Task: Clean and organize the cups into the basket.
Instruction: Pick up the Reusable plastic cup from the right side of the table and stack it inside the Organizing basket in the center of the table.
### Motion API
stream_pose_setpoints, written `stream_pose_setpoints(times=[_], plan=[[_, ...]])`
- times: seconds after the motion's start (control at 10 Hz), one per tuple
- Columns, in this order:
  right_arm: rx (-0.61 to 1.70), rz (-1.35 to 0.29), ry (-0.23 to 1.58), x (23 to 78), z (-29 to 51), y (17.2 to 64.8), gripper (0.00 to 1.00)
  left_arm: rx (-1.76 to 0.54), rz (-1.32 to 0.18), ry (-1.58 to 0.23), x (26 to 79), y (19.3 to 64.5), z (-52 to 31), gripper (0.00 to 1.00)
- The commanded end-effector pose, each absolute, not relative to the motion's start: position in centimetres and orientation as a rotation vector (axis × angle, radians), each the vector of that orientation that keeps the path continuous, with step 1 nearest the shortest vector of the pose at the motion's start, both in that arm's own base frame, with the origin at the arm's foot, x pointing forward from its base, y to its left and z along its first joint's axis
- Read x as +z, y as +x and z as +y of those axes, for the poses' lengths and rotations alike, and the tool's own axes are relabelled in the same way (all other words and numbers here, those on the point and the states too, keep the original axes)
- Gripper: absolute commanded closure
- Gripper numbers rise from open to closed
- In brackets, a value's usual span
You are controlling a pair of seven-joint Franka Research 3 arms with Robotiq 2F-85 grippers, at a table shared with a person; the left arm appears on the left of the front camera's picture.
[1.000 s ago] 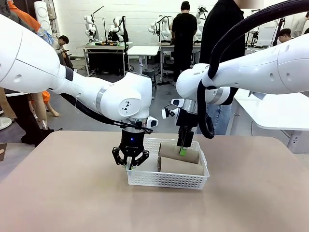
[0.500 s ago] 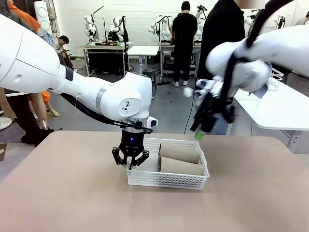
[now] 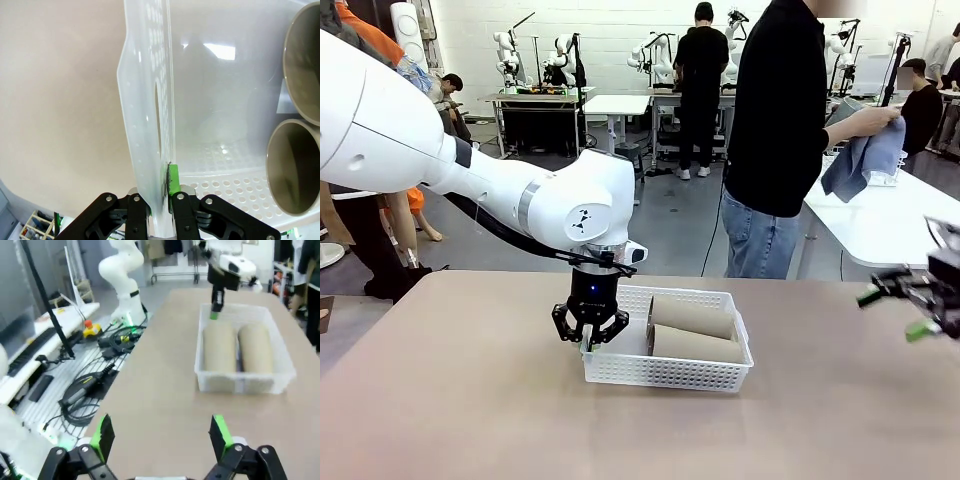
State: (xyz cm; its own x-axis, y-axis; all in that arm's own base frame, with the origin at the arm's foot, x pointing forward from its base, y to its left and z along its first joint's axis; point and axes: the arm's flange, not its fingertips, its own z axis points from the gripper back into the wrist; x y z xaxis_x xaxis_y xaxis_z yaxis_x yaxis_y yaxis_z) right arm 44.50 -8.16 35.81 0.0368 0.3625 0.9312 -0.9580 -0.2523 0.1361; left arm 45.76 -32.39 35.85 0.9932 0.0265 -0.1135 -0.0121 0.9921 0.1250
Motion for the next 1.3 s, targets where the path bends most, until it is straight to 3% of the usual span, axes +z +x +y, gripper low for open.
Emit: stream_pose_setpoints(times=[0.0, 0.3, 1.2], plan=[[1.288, -0.833, 1.237, 31.6, -11.5, 46.5, 0.00, 0.012, 0.111, 0.122, 35.9, 45.7, -32.3, 1.00], [1.104, -0.966, 1.231, 29.8, -14.1, 45.4, 0.00, 0.012, 0.111, 0.122, 35.9, 45.7, -32.3, 1.00], [1.122, -0.948, 1.221, 28.4, -15.0, 45.2, 0.00, 0.012, 0.111, 0.122, 35.9, 45.7, -32.3, 1.00]])
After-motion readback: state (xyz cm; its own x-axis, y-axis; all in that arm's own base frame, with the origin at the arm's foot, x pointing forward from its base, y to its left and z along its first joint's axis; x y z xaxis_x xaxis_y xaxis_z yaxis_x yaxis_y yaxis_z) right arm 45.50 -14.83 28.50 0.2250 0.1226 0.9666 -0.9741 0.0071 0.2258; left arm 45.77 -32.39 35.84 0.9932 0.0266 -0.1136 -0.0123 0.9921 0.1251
